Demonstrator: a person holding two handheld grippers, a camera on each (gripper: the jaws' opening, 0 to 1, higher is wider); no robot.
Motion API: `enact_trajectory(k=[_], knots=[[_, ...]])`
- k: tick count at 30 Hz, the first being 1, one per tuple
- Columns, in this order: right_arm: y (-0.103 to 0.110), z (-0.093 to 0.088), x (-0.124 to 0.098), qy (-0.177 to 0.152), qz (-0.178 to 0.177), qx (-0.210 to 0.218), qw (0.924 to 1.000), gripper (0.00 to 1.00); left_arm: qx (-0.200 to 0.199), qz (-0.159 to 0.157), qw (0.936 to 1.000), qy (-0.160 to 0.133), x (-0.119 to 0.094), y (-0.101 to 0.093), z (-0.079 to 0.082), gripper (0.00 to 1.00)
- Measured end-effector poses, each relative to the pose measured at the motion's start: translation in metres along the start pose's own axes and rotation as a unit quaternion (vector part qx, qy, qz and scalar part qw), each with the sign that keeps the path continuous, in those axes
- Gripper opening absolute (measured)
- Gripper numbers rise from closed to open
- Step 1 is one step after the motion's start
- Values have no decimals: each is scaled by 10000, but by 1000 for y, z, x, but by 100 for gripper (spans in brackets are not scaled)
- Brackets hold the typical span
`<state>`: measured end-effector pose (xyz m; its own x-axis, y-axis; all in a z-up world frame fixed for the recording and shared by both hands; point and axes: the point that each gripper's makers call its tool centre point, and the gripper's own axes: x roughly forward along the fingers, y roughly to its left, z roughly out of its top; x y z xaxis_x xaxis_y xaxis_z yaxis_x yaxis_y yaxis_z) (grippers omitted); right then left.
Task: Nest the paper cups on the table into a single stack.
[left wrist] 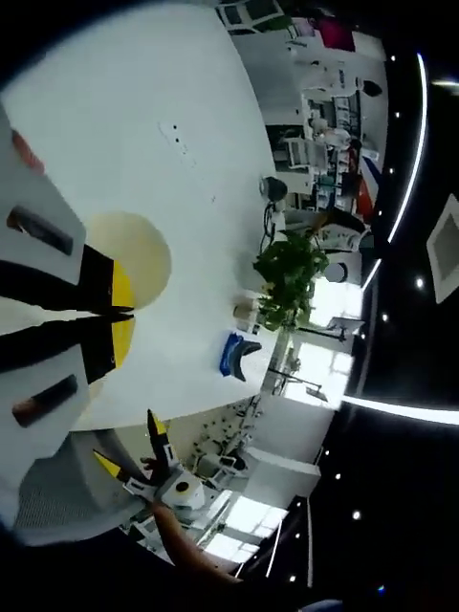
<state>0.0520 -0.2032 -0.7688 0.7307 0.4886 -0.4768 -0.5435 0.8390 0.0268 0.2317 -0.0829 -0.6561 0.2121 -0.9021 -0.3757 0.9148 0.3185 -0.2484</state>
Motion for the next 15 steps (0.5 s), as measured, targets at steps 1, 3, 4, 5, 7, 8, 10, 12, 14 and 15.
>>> enact_trajectory(k=[1, 3, 4, 5, 7, 8, 10, 12, 14, 15], knots=[[-1, 0, 0, -10, -6, -4, 10000, 80, 29, -11, 10000, 1, -1, -3, 2, 0], [-2, 1, -1, -34, -19, 2, 10000, 80, 76, -20, 10000, 2, -4, -4, 5, 0], [-2, 1, -1, -62, -33, 14, 10000, 80, 91, -20, 10000, 14, -5, -5, 6, 0], [-2, 2, -1, -77, -40, 18, 10000, 80, 116, -17, 9999, 20, -7, -11, 8, 0], [-2, 4, -2, -107, -58, 28, 9999, 81, 147, -40, 9999, 23, -10, -18, 11, 0], [-2, 4, -2, -130, -65, 35, 9999, 81, 183, -59, 9998, 41, -13, -23, 12, 0], [-2, 4, -2, -130, -60, 33, 9999, 81, 231, -53, 9997, 83, -17, -29, 13, 0], [1, 5, -2, -116, -33, 20, 9999, 81, 265, -35, 9996, 98, -21, -34, 15, 0], [2, 5, -1, -105, -24, 4, 9999, 81, 265, -33, 9996, 96, -23, -37, 16, 0], [3, 5, -1, -99, -4, -6, 10000, 82, 312, -44, 9995, 82, -26, -42, 18, 0]])
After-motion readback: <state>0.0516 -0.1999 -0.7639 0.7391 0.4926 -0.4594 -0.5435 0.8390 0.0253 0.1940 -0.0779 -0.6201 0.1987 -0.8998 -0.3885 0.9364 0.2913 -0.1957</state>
